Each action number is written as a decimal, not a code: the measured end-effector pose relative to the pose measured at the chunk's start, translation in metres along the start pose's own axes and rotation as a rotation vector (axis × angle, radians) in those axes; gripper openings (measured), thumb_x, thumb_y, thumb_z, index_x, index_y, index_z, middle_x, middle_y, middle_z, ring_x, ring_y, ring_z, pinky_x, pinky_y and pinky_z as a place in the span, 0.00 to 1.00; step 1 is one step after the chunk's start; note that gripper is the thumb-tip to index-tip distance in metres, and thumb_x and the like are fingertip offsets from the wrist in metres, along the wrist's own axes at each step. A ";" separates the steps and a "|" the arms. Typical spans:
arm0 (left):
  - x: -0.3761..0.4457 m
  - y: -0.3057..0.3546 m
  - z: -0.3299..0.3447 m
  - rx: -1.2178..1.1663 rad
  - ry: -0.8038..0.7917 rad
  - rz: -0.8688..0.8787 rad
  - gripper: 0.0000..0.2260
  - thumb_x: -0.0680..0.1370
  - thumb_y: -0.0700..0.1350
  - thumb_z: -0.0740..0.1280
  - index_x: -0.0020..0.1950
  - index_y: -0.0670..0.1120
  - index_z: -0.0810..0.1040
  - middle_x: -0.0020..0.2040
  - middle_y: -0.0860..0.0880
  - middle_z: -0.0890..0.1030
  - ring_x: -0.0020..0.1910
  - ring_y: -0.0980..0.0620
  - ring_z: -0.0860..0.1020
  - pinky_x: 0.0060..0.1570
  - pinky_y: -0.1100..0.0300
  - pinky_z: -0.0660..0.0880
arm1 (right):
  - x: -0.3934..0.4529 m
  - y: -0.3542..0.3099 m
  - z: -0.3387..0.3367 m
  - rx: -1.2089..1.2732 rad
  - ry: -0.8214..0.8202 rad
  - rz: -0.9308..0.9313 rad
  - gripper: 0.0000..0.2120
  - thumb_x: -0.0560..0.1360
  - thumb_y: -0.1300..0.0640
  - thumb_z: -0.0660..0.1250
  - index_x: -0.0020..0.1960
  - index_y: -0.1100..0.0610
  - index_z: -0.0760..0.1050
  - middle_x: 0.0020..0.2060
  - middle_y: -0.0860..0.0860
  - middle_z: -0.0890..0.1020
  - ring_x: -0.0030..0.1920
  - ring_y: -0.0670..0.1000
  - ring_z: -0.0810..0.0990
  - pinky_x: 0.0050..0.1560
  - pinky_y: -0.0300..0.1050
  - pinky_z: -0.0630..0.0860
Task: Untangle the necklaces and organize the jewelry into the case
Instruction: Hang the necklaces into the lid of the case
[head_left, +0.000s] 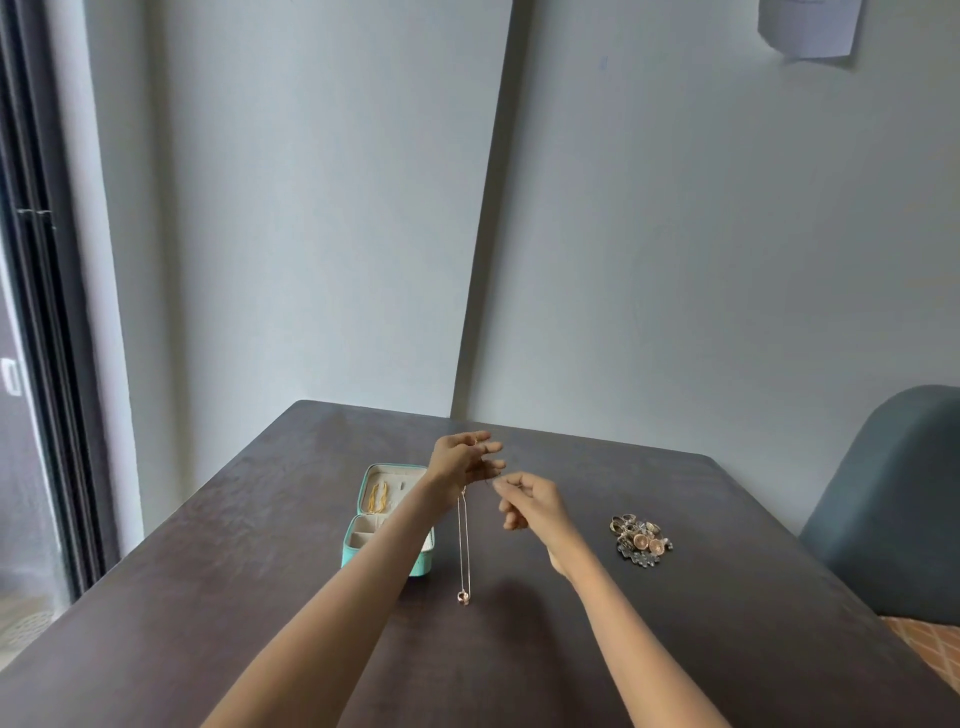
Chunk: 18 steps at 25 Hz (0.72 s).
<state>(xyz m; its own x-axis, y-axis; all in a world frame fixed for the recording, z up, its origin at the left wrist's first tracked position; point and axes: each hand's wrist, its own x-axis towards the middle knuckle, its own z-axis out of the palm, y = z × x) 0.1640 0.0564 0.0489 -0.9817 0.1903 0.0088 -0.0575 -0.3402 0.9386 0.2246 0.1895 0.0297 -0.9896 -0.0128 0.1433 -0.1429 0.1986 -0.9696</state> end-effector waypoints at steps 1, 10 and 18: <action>-0.002 0.000 -0.001 0.095 -0.054 -0.034 0.12 0.79 0.31 0.57 0.62 0.34 0.71 0.42 0.42 0.80 0.30 0.50 0.81 0.32 0.60 0.80 | 0.002 0.000 -0.002 0.008 0.022 0.001 0.04 0.77 0.59 0.65 0.45 0.60 0.77 0.28 0.49 0.75 0.24 0.45 0.72 0.30 0.39 0.73; -0.009 0.000 0.011 0.326 -0.396 -0.321 0.19 0.83 0.53 0.51 0.37 0.45 0.69 0.23 0.51 0.67 0.22 0.55 0.65 0.28 0.64 0.64 | 0.015 0.005 -0.006 0.269 0.177 0.048 0.09 0.77 0.59 0.64 0.38 0.58 0.74 0.26 0.50 0.69 0.25 0.46 0.68 0.29 0.38 0.71; -0.004 0.010 0.013 0.306 -0.390 -0.381 0.23 0.82 0.58 0.51 0.40 0.44 0.76 0.28 0.49 0.73 0.24 0.55 0.70 0.27 0.65 0.70 | 0.013 0.015 -0.007 0.402 0.099 0.194 0.08 0.77 0.58 0.63 0.52 0.59 0.78 0.34 0.50 0.80 0.35 0.48 0.77 0.36 0.41 0.76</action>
<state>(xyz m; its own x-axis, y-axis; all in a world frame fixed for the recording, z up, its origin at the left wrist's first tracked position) 0.1697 0.0643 0.0627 -0.7606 0.5883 -0.2746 -0.2787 0.0861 0.9565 0.2098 0.1992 0.0183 -0.9952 0.0849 -0.0490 0.0304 -0.2080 -0.9777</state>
